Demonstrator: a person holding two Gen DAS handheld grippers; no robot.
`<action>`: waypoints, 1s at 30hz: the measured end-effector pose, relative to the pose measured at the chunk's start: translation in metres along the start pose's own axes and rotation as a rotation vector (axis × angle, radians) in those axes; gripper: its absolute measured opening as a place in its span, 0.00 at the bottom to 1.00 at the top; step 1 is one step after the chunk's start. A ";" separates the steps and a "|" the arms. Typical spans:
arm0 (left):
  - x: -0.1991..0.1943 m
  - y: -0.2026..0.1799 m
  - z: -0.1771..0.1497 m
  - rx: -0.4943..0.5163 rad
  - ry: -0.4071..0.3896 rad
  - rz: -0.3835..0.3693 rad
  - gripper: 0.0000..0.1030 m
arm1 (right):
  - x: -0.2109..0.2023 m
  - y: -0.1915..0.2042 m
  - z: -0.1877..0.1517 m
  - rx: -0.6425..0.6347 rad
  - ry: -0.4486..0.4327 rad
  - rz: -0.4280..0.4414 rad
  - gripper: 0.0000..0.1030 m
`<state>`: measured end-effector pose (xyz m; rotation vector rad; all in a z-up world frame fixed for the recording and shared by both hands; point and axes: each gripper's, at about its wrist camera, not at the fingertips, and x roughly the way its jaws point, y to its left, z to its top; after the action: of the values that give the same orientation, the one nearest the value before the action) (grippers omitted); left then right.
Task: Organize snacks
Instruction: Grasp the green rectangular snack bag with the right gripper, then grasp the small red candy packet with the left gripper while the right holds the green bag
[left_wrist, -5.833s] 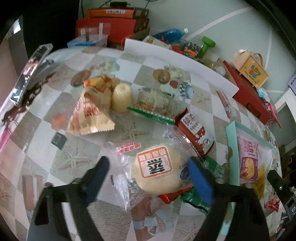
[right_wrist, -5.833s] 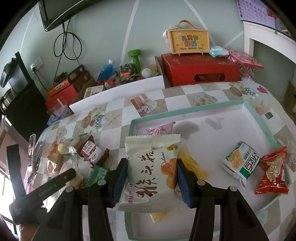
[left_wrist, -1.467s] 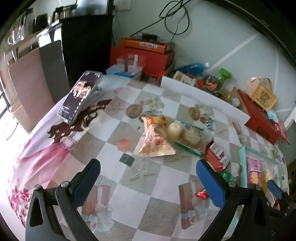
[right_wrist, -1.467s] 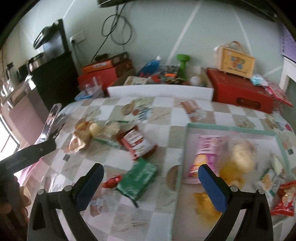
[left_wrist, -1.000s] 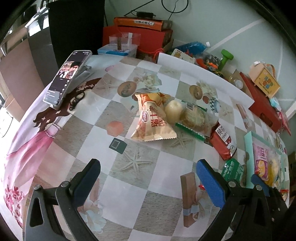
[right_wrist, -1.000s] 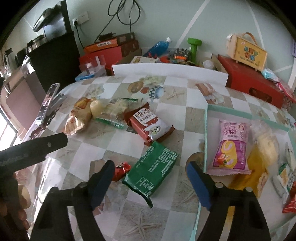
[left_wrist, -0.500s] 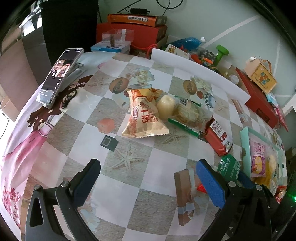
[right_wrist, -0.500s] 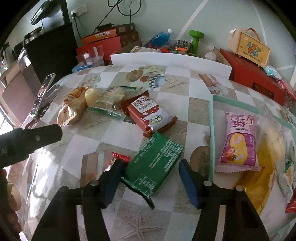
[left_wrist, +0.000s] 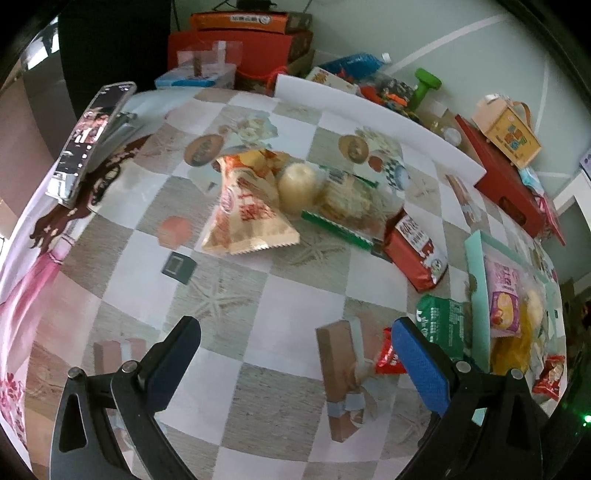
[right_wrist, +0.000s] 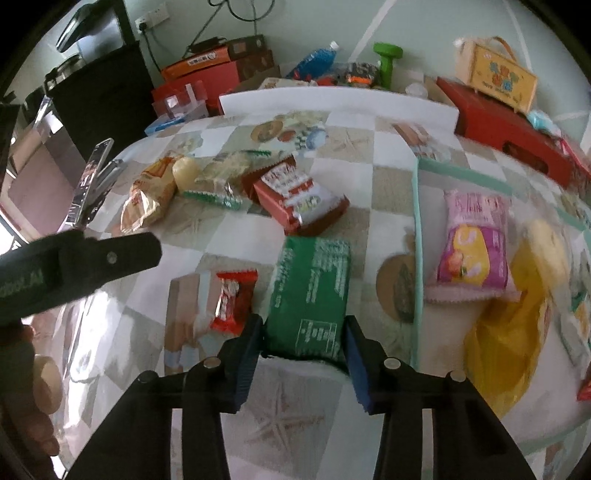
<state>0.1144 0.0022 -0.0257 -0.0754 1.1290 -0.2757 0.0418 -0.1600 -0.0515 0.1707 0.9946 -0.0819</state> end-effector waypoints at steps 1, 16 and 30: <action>0.002 -0.001 0.000 -0.002 0.010 -0.006 1.00 | -0.001 -0.002 -0.002 0.008 0.004 0.004 0.45; 0.010 -0.035 -0.005 0.071 0.061 -0.096 0.97 | -0.011 -0.004 -0.015 0.013 0.033 -0.006 0.45; 0.027 -0.053 -0.011 0.164 0.113 -0.055 0.47 | -0.010 -0.004 -0.015 0.016 0.036 -0.003 0.45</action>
<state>0.1058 -0.0547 -0.0435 0.0549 1.2141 -0.4243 0.0232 -0.1612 -0.0516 0.1856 1.0304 -0.0900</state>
